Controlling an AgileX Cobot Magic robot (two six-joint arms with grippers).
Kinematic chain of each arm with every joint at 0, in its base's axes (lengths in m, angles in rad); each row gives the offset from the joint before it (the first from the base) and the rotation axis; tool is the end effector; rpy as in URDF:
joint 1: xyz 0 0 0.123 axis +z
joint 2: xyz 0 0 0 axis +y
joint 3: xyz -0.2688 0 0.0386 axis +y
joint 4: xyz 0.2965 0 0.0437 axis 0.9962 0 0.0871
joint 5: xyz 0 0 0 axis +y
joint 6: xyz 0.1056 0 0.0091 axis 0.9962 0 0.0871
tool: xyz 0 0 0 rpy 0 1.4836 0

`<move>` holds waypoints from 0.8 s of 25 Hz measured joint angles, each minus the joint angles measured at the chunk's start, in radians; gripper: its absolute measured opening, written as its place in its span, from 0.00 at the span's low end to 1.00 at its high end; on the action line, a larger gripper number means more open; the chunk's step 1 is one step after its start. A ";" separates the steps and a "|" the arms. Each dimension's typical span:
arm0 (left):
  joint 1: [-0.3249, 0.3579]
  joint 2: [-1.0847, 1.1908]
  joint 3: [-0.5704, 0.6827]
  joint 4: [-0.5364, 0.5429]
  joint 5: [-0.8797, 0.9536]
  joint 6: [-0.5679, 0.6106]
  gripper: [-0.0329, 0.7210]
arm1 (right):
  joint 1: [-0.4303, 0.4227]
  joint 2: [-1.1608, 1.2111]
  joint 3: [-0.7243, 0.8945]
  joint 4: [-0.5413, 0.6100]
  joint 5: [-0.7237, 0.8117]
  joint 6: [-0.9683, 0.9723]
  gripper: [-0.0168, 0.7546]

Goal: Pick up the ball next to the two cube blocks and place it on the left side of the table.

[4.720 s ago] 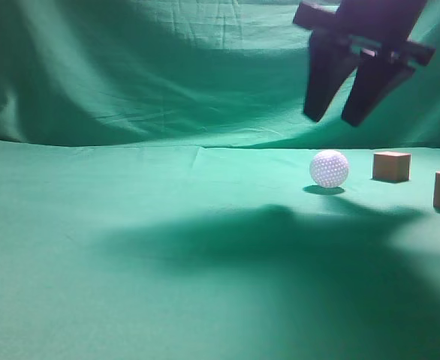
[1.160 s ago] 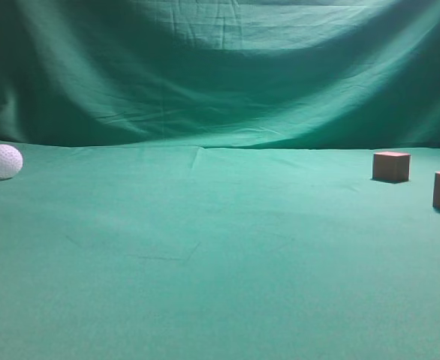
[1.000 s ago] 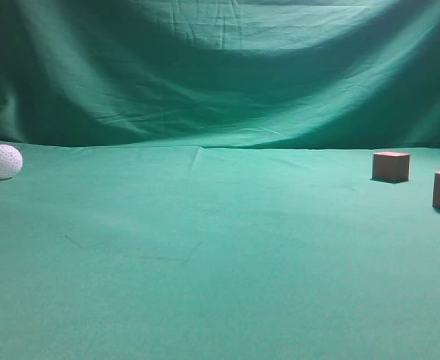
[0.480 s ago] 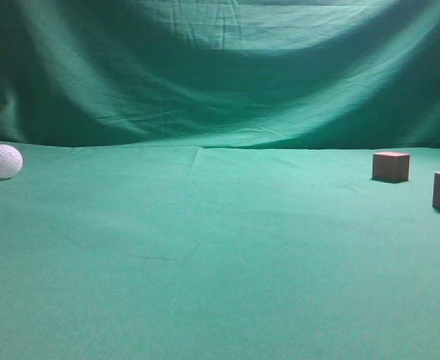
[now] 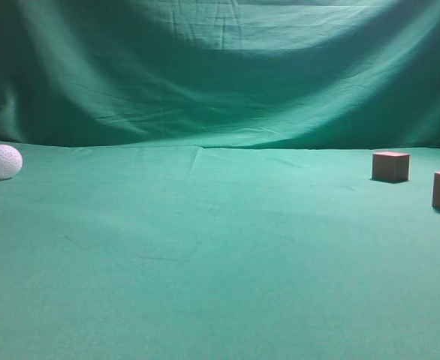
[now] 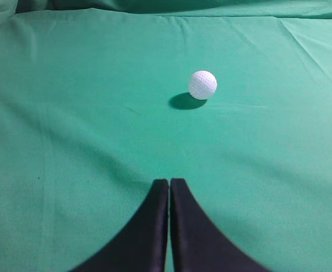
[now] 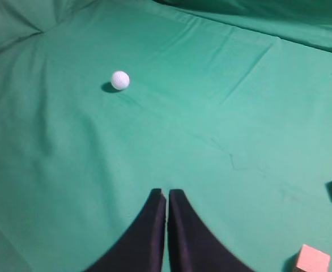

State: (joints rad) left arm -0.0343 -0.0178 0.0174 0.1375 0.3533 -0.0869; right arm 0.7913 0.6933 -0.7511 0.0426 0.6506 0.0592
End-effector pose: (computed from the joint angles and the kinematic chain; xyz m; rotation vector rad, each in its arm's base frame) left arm 0.1293 0.0006 0.1730 0.0368 1.8330 0.0490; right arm 0.1415 0.1471 0.3338 -0.7422 1.9918 0.5612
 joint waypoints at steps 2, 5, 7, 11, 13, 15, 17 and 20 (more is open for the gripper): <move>0.000 0.000 0.000 0.000 0.000 0.000 0.04 | 0.000 -0.012 0.021 -0.032 -0.004 0.001 0.02; 0.000 0.000 0.000 0.000 0.000 0.000 0.04 | 0.000 -0.040 0.056 -0.084 -0.013 0.038 0.02; 0.000 0.000 0.000 0.000 0.000 0.000 0.04 | -0.018 -0.074 0.086 -0.118 -0.030 0.071 0.02; 0.000 0.000 0.000 0.000 0.000 0.000 0.04 | -0.134 -0.185 0.185 -0.135 -0.132 0.088 0.02; 0.000 0.000 0.000 0.000 0.000 0.000 0.04 | -0.213 -0.250 0.251 -0.138 -0.196 0.088 0.02; 0.000 0.000 0.000 0.000 0.000 0.000 0.04 | -0.303 -0.311 0.327 -0.143 -0.236 0.088 0.02; 0.000 0.000 0.000 0.000 0.000 0.000 0.04 | -0.383 -0.378 0.412 -0.145 -0.266 0.090 0.02; 0.000 0.000 0.000 0.000 0.000 0.000 0.04 | -0.492 -0.476 0.523 -0.147 -0.278 0.090 0.02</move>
State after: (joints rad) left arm -0.0343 -0.0178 0.0174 0.1375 0.3533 -0.0869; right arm 0.2997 0.2175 -0.2276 -0.1042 0.3722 0.1489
